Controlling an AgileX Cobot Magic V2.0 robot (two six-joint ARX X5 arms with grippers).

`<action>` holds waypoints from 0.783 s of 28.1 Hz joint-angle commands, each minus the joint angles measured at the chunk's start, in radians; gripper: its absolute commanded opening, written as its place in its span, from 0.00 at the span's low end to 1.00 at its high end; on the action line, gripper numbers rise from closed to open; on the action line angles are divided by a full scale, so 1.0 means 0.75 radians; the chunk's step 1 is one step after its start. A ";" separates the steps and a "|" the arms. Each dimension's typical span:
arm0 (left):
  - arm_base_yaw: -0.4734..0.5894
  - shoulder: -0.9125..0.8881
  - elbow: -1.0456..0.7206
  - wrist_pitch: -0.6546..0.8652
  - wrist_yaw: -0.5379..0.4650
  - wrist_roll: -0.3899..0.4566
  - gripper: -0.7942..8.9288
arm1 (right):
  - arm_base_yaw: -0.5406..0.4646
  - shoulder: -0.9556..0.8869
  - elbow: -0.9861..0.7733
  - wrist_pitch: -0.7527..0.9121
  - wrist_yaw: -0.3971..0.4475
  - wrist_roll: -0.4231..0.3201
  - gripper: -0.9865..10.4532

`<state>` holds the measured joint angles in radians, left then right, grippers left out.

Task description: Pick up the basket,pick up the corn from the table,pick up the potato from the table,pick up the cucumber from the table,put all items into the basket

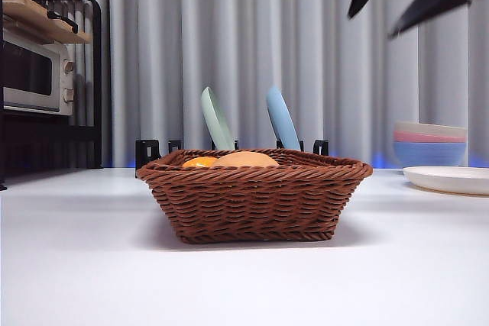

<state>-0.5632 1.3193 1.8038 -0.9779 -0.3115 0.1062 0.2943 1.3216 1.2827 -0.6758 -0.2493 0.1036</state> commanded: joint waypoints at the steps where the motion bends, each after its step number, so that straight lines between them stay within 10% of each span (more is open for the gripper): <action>1: 0.004 -0.019 -0.065 0.028 -0.003 0.024 0.07 | 0.002 -0.045 -0.002 -0.026 0.066 -0.092 0.08; 11: 0.003 -0.348 -0.699 0.430 -0.004 -0.002 0.07 | 0.006 -0.220 -0.097 0.004 0.276 -0.105 0.08; 22: 0.001 -0.969 -1.537 0.816 0.001 -0.117 0.07 | 0.184 -0.810 -0.804 0.573 0.483 -0.042 0.08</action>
<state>-0.5629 0.6331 0.7067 -0.3904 -0.3115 0.0490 0.4232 0.7547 0.7399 -0.2642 0.1024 0.0475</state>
